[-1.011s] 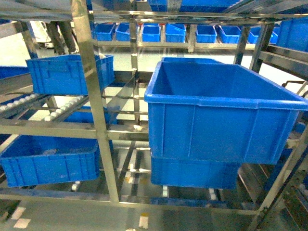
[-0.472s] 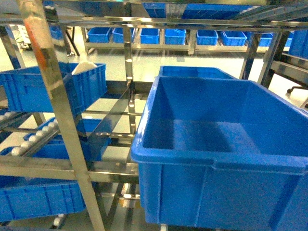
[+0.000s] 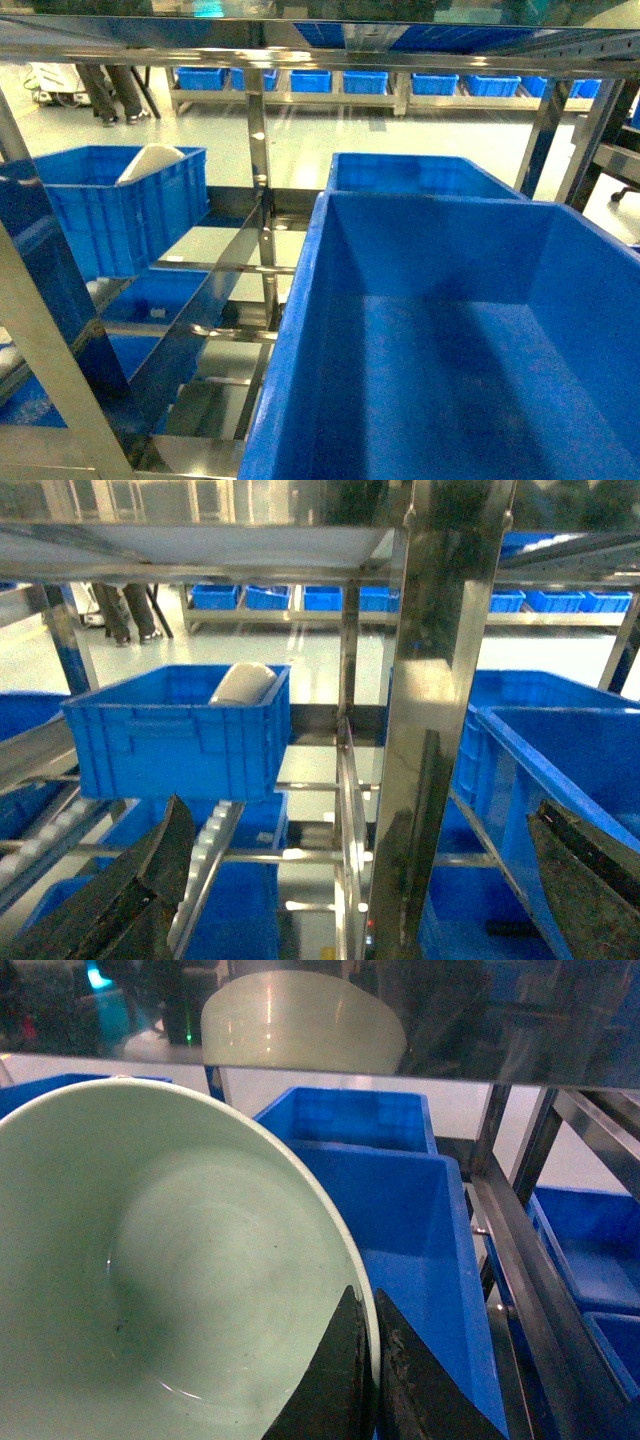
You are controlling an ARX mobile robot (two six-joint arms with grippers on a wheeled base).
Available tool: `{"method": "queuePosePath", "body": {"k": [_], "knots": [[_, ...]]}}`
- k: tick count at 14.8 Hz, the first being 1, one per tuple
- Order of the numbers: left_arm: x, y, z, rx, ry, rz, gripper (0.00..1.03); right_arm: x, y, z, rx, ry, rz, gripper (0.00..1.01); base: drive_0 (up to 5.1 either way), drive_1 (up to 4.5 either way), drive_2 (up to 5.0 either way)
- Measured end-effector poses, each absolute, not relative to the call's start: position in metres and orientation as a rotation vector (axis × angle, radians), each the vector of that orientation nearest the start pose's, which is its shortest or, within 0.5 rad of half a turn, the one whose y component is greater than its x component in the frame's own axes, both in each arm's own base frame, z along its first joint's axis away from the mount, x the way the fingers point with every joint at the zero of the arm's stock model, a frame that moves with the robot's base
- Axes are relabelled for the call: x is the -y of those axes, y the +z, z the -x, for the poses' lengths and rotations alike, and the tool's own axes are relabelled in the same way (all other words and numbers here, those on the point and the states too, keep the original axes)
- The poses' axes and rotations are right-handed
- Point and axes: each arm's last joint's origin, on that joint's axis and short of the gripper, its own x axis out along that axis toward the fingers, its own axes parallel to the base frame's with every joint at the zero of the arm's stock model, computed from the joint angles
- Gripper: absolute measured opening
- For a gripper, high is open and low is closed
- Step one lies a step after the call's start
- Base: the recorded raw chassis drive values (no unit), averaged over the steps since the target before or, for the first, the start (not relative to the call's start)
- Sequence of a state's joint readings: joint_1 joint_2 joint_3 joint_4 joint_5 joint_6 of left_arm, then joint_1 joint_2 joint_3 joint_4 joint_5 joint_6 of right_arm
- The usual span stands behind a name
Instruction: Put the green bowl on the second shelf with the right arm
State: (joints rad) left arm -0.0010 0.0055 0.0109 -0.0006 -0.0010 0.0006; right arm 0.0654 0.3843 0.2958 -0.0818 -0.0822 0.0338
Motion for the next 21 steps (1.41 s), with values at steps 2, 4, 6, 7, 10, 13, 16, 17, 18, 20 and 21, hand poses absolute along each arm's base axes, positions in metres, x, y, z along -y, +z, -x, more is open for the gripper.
{"method": "queuePosePath", "body": {"k": [2,4,6,7,10,13,16,17,18,20,21], "knots": [[0.000,0.167,-0.097,0.002,0.000,0.000,0.98,-0.010,0.225,-0.119,-0.162,0.145,-0.035,0.02,0.0,0.00,0.0],[0.000,0.166,-0.097,0.002,0.000,0.000,0.98,-0.008,0.223,-0.119,-0.174,0.157,-0.033,0.02,0.0,0.00,0.0],[0.000,0.166,-0.097,0.002,0.000,0.000,0.98,-0.007,0.202,-0.122,-0.238,0.187,-0.021,0.02,0.0,0.00,0.0],[0.000,0.166,-0.097,0.002,0.000,0.000,0.98,-0.008,0.195,-0.123,-0.259,0.206,-0.017,0.02,0.0,0.00,0.0],[0.000,0.166,-0.097,0.002,0.000,0.000,0.98,-0.014,0.178,-0.134,-0.311,0.289,-0.007,0.02,0.0,0.00,0.0],[0.000,0.166,-0.097,0.002,0.000,0.000,0.98,-0.015,0.160,-0.153,-0.373,0.320,-0.018,0.02,0.0,0.00,0.0],[0.000,0.166,-0.097,0.002,0.000,0.000,0.98,-0.013,0.148,-0.172,-0.397,0.323,-0.017,0.02,0.0,0.00,0.0],[0.000,0.166,-0.097,0.002,0.000,0.000,0.98,-0.013,0.147,-0.173,-0.399,0.322,-0.017,0.02,0.0,0.00,0.0],[0.000,0.166,-0.097,0.002,0.000,0.000,0.98,-0.013,0.144,-0.182,-0.412,0.329,-0.019,0.02,0.0,0.00,0.0],[0.000,0.166,-0.097,0.002,0.000,-0.001,0.98,-0.013,0.140,-0.208,-0.423,0.342,-0.013,0.02,0.0,0.00,0.0],[0.000,0.166,-0.097,0.002,0.000,0.000,0.98,-0.014,0.136,-0.223,-0.440,0.356,-0.009,0.02,0.0,0.00,0.0]]}}
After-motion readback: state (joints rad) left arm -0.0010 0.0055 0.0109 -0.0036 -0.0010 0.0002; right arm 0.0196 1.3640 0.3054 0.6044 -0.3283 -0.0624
